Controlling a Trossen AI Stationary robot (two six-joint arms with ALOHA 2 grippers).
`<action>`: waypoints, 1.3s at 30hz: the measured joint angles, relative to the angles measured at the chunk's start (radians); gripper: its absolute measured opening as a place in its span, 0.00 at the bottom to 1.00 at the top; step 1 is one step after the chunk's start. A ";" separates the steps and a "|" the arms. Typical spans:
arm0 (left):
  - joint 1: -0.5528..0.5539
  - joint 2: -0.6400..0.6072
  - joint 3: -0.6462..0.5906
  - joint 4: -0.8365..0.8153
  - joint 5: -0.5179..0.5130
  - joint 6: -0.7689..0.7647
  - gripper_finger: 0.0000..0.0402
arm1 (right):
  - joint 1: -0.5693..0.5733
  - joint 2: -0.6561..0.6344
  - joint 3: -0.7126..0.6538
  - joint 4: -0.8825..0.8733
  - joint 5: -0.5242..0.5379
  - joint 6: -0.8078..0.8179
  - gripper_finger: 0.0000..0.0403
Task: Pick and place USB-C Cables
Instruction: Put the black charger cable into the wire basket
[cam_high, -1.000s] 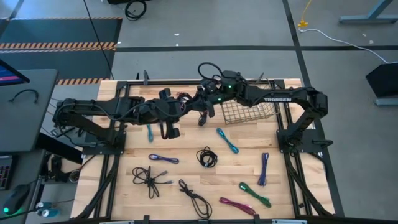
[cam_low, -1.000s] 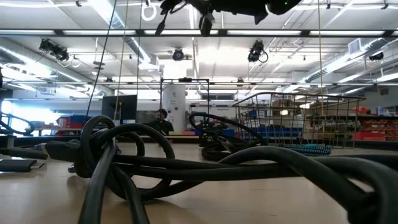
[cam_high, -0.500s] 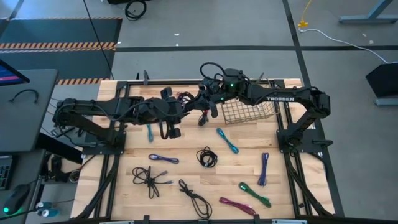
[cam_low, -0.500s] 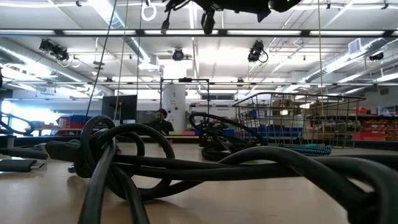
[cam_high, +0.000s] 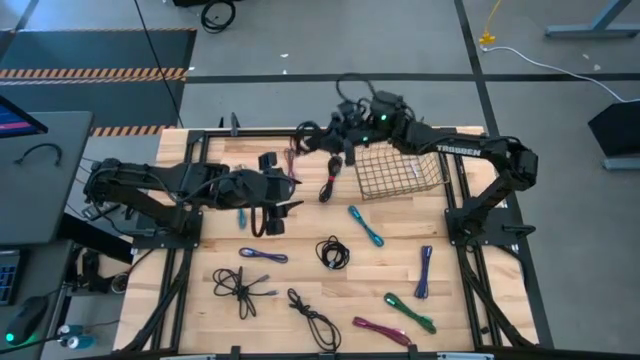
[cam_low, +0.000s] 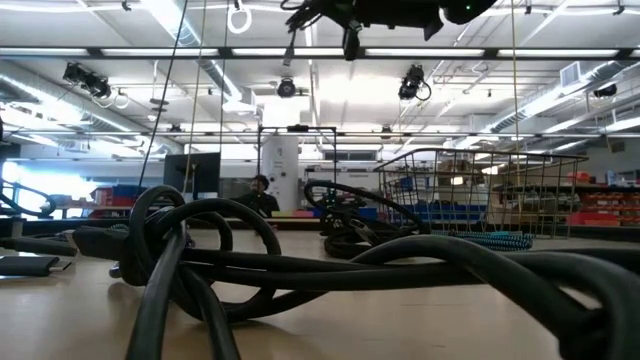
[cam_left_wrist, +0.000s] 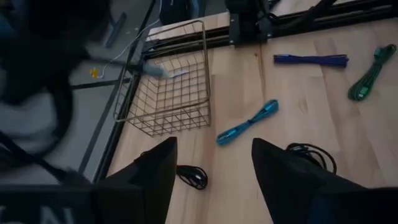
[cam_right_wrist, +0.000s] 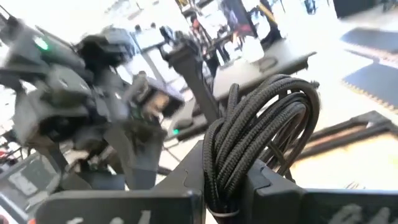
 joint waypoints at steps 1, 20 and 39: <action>-0.002 0.000 0.000 0.002 -0.003 -0.003 0.54 | -0.013 -0.006 0.000 -0.002 -0.010 0.000 0.10; -0.001 0.000 0.000 -0.017 -0.010 -0.015 0.52 | -0.177 -0.334 0.000 -0.475 0.117 -0.130 0.10; 0.000 0.001 0.000 -0.016 -0.011 -0.041 0.51 | -0.222 -0.693 0.000 -0.906 0.434 -0.163 0.10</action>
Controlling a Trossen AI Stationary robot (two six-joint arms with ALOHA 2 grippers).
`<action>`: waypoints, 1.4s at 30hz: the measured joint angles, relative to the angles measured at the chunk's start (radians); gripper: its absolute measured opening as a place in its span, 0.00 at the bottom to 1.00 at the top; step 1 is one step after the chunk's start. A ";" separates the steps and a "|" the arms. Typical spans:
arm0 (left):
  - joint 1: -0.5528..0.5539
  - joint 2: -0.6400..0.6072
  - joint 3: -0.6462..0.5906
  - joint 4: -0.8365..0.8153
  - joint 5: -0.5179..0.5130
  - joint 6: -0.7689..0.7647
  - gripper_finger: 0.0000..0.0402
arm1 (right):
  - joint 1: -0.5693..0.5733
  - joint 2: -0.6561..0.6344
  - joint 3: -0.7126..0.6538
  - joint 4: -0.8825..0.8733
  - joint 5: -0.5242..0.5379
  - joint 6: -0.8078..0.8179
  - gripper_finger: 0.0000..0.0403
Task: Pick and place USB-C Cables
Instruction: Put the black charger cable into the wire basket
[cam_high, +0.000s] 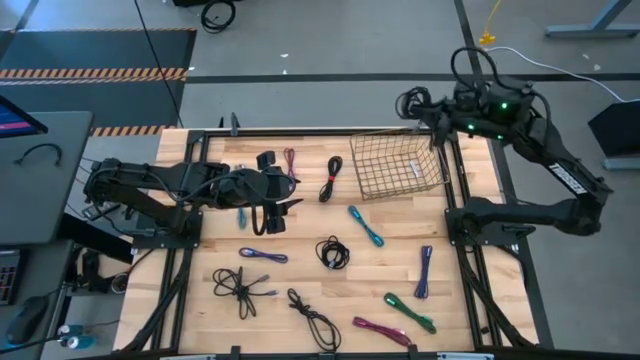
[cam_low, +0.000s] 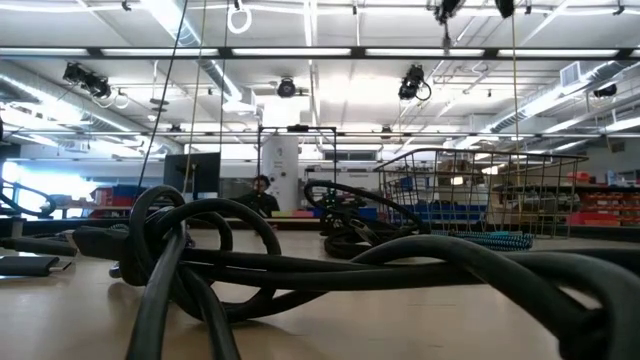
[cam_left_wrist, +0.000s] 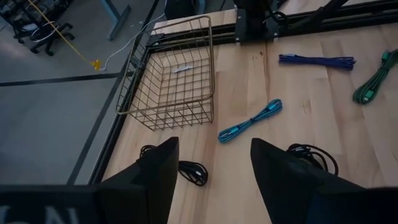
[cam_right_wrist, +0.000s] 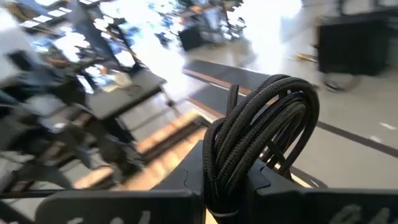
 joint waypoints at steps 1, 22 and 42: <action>0.000 0.000 0.000 0.000 0.000 -0.001 0.51 | 0.000 -0.005 0.000 -0.027 0.032 0.000 0.10; 0.000 0.000 0.000 -0.001 0.000 -0.020 0.51 | 0.000 0.172 0.000 -0.228 0.376 0.004 0.10; 0.000 0.000 0.000 -0.001 0.000 -0.018 0.51 | 0.013 0.295 -0.037 -0.153 0.314 0.017 0.10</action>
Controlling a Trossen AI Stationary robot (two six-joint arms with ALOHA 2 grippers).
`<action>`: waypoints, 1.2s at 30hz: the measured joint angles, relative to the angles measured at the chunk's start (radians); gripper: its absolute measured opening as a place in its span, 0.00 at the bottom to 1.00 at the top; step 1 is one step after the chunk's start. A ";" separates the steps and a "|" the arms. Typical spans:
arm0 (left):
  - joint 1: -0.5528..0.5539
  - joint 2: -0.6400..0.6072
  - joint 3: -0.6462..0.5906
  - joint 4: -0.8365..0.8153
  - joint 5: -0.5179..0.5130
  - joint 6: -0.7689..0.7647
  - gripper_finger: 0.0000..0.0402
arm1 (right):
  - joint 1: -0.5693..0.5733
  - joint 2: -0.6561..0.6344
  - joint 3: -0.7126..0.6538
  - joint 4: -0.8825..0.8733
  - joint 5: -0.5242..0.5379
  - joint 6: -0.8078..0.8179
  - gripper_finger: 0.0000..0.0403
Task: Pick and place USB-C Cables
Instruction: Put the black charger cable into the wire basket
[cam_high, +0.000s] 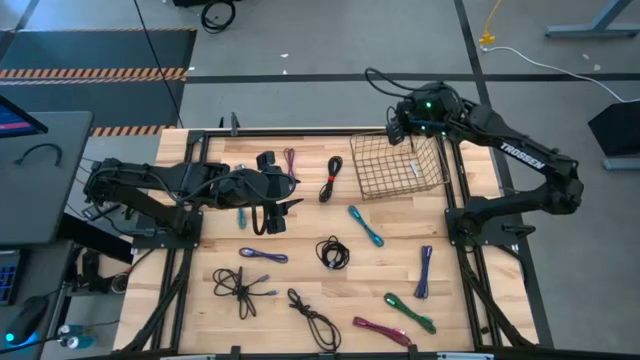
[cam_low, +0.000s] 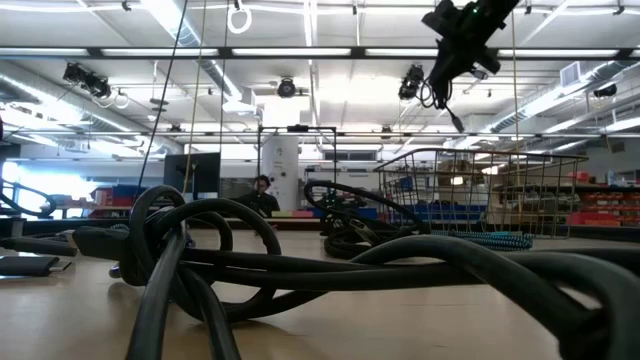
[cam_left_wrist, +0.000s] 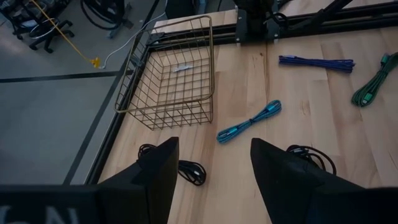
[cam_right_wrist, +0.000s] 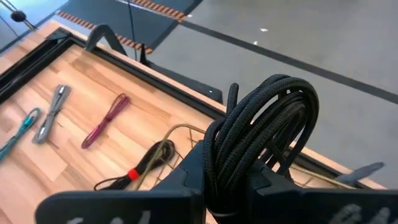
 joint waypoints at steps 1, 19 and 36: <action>0.000 0.000 0.000 0.000 0.000 0.000 0.51 | 0.002 0.000 -0.008 0.009 -0.002 0.002 0.10; 0.000 0.000 0.000 0.000 0.000 0.000 0.51 | 0.036 -0.174 -0.340 0.176 -0.033 0.144 0.10; 0.000 0.000 0.000 0.000 0.000 -0.007 0.51 | 0.019 -0.406 -0.623 0.289 -0.034 0.288 0.10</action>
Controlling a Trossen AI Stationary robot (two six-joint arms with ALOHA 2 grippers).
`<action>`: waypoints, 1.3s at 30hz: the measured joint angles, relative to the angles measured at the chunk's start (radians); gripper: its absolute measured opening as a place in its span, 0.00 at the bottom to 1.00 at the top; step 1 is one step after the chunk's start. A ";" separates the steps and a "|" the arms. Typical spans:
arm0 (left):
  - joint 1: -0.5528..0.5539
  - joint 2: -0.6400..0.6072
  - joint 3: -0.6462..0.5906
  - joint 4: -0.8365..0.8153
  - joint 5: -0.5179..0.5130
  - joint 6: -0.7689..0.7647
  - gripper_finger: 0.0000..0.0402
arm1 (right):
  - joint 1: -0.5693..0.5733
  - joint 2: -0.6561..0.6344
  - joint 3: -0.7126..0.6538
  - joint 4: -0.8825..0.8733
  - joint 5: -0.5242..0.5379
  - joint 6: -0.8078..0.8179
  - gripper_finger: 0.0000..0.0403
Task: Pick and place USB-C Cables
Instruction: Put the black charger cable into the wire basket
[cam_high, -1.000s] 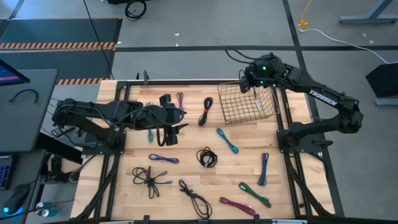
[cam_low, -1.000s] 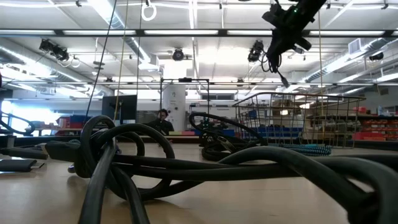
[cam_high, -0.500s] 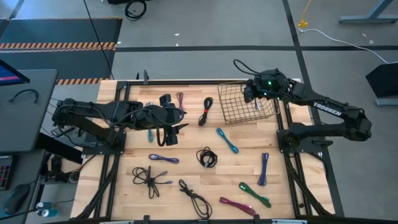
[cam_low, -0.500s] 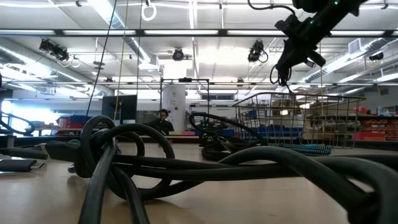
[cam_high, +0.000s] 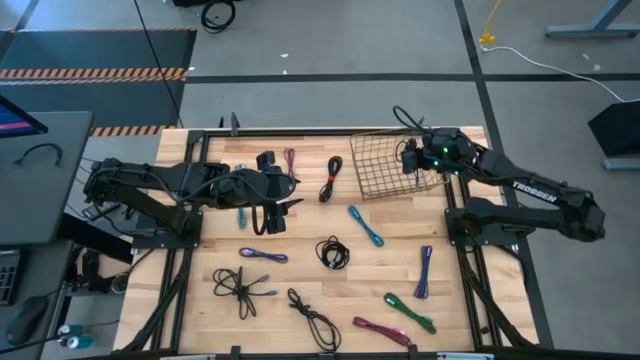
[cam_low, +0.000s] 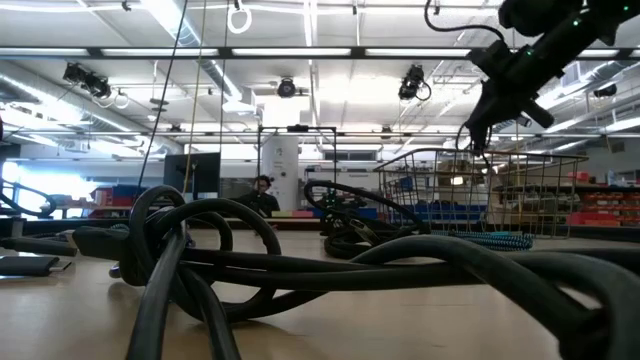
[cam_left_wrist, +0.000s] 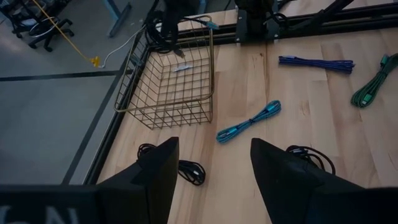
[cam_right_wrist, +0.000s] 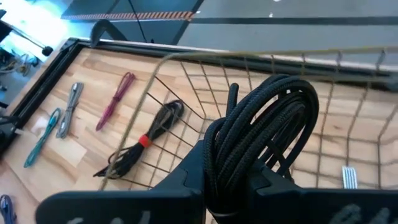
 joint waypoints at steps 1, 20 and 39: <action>0.000 0.000 0.000 0.000 0.000 0.000 0.51 | -0.001 -0.004 -0.015 0.015 0.000 0.007 0.10; 0.000 0.000 0.000 -0.002 0.000 -0.022 0.51 | -0.075 0.081 -0.138 0.264 -0.049 0.022 0.10; 0.000 0.000 0.000 -0.001 0.000 -0.026 0.51 | -0.199 0.321 -0.138 0.471 -0.194 -0.026 0.10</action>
